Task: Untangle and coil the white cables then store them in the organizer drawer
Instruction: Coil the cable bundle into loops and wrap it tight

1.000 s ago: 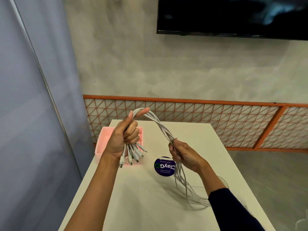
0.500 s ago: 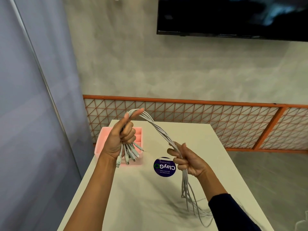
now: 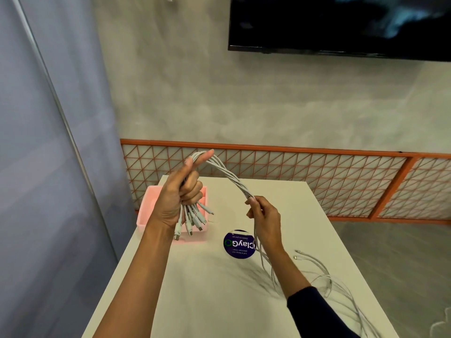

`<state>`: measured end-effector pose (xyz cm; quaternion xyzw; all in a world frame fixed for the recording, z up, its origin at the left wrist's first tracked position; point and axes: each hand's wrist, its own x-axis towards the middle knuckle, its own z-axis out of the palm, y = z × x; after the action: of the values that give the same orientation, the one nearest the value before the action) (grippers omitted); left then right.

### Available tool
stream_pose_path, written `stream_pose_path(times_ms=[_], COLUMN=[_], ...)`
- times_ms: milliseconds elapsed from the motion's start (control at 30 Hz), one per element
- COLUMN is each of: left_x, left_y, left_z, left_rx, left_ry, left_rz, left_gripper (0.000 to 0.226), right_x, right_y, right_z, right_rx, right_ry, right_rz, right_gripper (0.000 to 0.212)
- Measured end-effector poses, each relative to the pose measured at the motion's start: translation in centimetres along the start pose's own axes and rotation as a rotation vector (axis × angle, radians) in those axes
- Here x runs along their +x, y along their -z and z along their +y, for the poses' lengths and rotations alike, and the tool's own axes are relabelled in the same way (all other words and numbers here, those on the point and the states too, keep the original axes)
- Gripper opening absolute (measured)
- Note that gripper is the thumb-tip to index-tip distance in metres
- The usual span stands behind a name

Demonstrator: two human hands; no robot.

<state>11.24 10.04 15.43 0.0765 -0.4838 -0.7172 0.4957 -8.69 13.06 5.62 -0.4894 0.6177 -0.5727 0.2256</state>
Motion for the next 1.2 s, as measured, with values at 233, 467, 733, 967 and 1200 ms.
stream_pose_path(times_ms=[233, 467, 733, 967, 1200], left_x=[0.6, -0.2, -1.4, -1.1, -0.6], left_y=[-0.1, 2.3, 1.8, 0.4, -1.5], left_z=[1.5, 1.4, -0.6, -2.0, -4.6], left_rx=[-0.054, -0.107, 0.075, 0.339, 0.888], left_ry=[-0.038, -0.039, 0.102, 0.098, 0.016], left_rz=[-0.048, 0.006, -0.1, -0.038, -0.035], left_gripper=[0.054, 0.05, 0.058, 0.062, 0.053], right_x=[-0.2, 1.5, 2.6, 3.0, 1.8], right_y=[0.2, 4.6, 5.1, 3.9, 2.6], right_z=[-1.6, -3.1, -2.8, -1.4, -3.2], right_rx=[-0.111, 0.343, 0.598, 0.783, 0.457], right_ry=[-0.03, -0.466, -0.802, -0.967, -0.787], right_rz=[-0.203, -0.851, -1.047, -1.093, -1.151], right_gripper=[0.05, 0.05, 0.054, 0.053, 0.032])
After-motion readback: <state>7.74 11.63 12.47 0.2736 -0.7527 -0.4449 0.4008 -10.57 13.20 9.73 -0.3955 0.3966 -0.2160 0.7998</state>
